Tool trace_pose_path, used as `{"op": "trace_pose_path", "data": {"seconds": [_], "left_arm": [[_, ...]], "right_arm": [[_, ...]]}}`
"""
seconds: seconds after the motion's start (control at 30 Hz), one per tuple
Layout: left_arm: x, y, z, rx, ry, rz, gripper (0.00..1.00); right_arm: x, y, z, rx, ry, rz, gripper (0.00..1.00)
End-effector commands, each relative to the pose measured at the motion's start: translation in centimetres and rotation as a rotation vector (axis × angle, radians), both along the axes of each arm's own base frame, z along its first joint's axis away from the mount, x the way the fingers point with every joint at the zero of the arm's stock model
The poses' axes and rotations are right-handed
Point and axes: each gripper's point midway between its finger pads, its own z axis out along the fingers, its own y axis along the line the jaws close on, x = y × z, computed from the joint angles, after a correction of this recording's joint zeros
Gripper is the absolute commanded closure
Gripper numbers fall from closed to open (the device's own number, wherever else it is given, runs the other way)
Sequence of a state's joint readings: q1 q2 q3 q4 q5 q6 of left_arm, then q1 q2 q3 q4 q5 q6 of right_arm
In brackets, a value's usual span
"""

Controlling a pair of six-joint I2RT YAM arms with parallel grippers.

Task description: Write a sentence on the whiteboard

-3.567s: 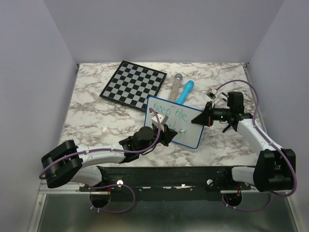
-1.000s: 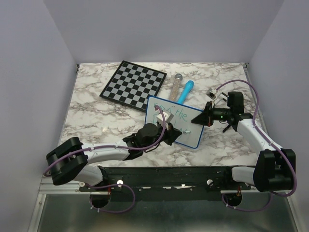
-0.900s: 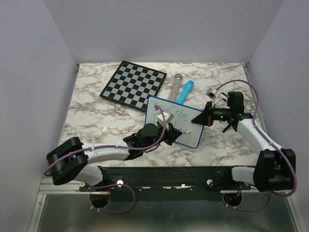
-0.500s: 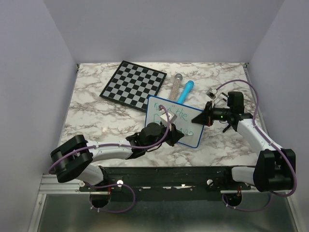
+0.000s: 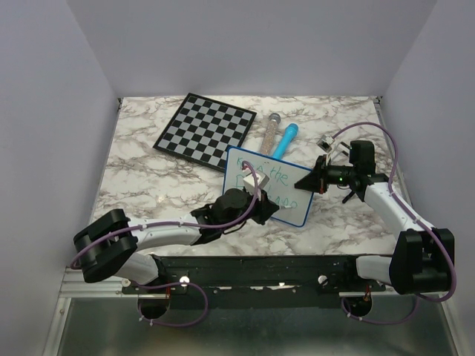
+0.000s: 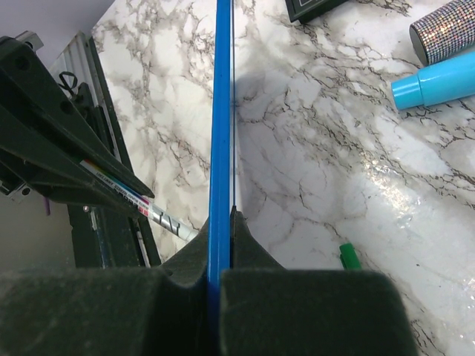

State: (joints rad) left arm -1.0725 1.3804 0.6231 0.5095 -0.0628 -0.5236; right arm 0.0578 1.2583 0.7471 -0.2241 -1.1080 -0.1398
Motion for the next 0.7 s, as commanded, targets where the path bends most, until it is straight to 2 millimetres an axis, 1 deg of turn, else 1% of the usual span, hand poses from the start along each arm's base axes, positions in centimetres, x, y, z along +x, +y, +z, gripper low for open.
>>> {"op": "trace_pose_path", "data": {"seconds": [0.0, 0.17, 0.33, 0.37, 0.47, 0.53, 0.6, 0.67], "left_arm": [[1.6, 1.7, -0.1, 0.030, -0.029, 0.093, 1.00], [1.4, 1.1, 1.2, -0.003, -0.045, 0.067, 1.00], [-0.2, -0.1, 3.2, -0.092, -0.076, -0.041, 1.00], [-0.3, -0.2, 3.3, -0.099, -0.078, -0.049, 1.00], [-0.1, -0.5, 4.2, -0.124, -0.092, -0.052, 1.00], [0.0, -0.9, 4.5, -0.129, -0.096, -0.053, 1.00], [0.1, -1.1, 4.4, -0.126, -0.094, -0.055, 1.00], [-0.1, -1.6, 4.9, -0.136, -0.099, -0.080, 1.00]], "right_arm": [[-0.9, 0.8, 2.2, 0.069, -0.028, 0.068, 0.99], [-0.9, 0.8, 2.2, 0.068, -0.028, 0.067, 0.99], [-0.9, 0.8, 2.2, 0.069, -0.029, 0.068, 0.99], [-0.9, 0.9, 2.2, 0.069, -0.027, 0.070, 0.99], [-0.9, 0.8, 2.1, 0.068, -0.026, 0.067, 0.99], [-0.9, 0.8, 2.1, 0.068, -0.026, 0.067, 0.99], [-0.9, 0.8, 2.1, 0.068, -0.027, 0.068, 0.99], [-0.9, 0.8, 2.2, 0.068, -0.029, 0.067, 0.99]]}}
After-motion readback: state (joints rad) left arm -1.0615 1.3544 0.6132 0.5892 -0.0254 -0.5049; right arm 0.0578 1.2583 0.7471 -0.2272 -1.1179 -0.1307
